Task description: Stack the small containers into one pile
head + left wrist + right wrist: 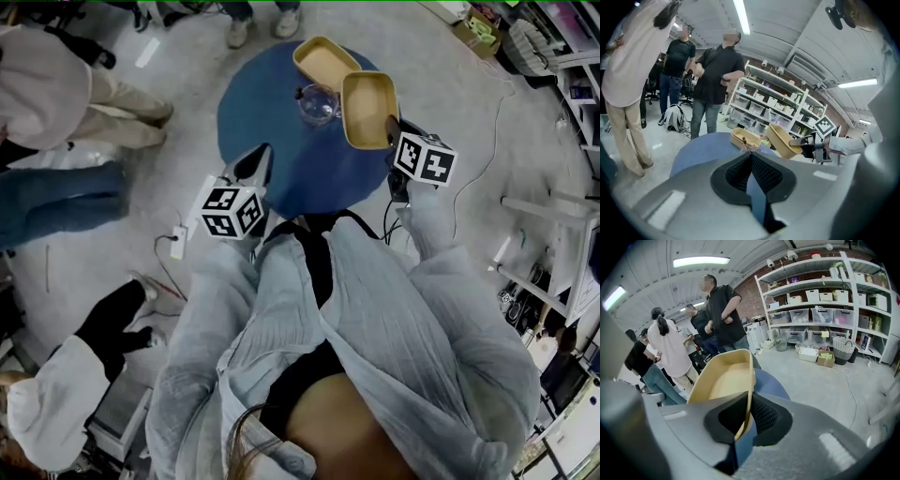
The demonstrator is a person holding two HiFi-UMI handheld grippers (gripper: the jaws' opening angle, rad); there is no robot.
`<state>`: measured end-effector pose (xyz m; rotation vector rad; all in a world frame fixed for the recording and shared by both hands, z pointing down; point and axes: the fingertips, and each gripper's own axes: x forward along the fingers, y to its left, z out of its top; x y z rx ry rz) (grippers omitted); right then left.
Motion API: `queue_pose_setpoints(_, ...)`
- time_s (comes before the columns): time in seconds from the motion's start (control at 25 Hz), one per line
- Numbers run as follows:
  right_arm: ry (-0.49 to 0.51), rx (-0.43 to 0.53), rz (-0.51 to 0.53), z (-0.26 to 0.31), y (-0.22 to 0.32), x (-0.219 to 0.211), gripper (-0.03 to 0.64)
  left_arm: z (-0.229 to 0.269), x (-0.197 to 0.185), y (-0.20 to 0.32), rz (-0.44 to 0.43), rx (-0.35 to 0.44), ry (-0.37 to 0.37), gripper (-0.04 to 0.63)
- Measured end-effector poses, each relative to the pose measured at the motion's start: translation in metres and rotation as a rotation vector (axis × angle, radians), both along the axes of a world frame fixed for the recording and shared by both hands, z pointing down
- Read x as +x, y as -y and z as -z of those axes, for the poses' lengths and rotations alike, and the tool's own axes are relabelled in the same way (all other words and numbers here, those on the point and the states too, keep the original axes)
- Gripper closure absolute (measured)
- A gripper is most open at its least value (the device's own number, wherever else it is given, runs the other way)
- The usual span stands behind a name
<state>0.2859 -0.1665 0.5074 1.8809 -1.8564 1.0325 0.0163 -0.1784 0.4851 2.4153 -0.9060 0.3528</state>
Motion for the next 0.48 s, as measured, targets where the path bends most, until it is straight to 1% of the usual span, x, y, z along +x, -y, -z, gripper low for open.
queue_pose_setpoints(0.2, -0.05, 0.011, 0.107, 0.003, 0.048, 0.016, 0.603, -0.002, 0.014, 0.022, 0.025, 0.001, -0.005, 0.584)
queue_pose_setpoints(0.36, -0.015, 0.044, 0.199, 0.01, 0.097, 0.019, 0.603, 0.0, 0.018, 0.038, 0.055, 0.006, 0.006, 0.584)
queue_pose_setpoints(0.48, -0.001, 0.073, 0.298, 0.017, 0.133, 0.016, 0.604, 0.002, 0.021, 0.047, 0.081, 0.002, 0.014, 0.584)
